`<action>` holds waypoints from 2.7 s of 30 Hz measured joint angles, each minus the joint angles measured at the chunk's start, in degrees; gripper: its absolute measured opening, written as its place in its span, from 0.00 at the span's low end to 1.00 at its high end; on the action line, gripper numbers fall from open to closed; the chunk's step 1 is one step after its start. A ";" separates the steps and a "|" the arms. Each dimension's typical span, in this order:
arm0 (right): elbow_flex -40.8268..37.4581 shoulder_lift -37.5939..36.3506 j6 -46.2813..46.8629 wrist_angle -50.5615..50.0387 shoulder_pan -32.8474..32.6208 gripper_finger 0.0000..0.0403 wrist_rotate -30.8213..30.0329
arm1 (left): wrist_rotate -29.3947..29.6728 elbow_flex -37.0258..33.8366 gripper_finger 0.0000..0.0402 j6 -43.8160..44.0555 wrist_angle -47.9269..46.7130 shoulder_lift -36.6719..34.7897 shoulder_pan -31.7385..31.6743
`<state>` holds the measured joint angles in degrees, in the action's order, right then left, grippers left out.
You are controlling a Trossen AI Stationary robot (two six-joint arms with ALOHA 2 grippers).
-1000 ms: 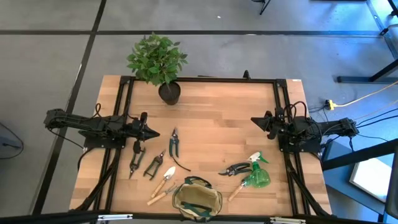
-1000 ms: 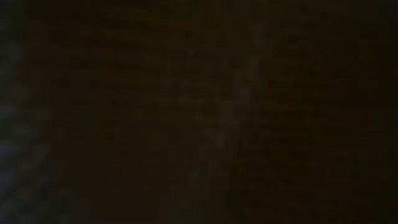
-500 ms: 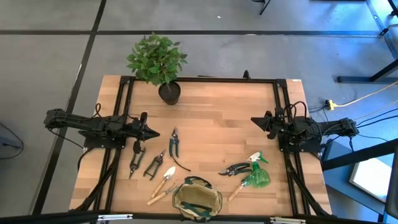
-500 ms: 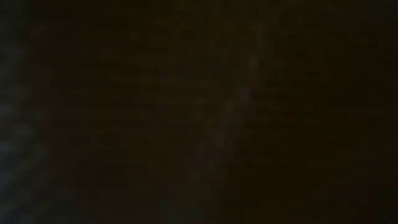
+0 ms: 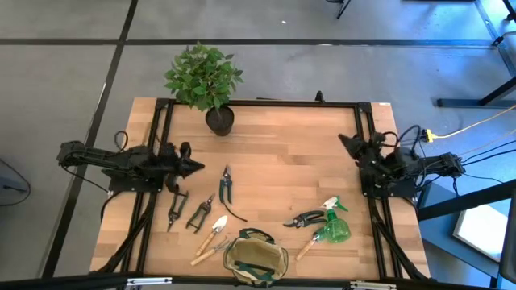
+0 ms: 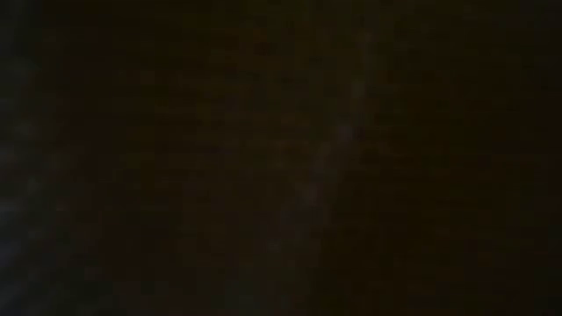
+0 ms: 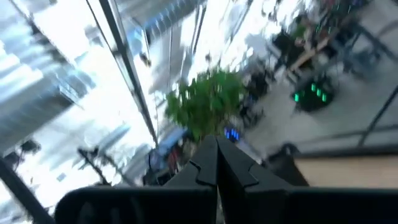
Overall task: Pick & Place Garden tools in Gardening bag
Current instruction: Put the right green fruit pruner into the brown gardening bag
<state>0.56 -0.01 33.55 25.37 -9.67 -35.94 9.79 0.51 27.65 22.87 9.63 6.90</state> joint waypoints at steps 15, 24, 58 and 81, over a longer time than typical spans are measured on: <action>0.00 0.00 16.82 7.26 0.00 0.00 0.32 | 17.61 3.95 0.02 18.24 23.24 0.00 0.00; 0.00 0.00 19.08 5.66 -0.01 0.06 2.36 | 10.87 10.37 0.01 18.21 23.29 3.58 0.00; 0.00 3.32 30.48 5.54 -0.02 0.52 6.80 | -6.83 57.81 0.20 37.20 -64.70 56.44 22.70; 0.00 3.32 35.29 0.21 0.00 0.52 13.55 | -5.74 67.81 0.78 53.16 -78.89 87.79 25.46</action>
<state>0.56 3.31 68.85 25.57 -9.67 -22.39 4.05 68.32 80.81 -56.02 97.42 32.36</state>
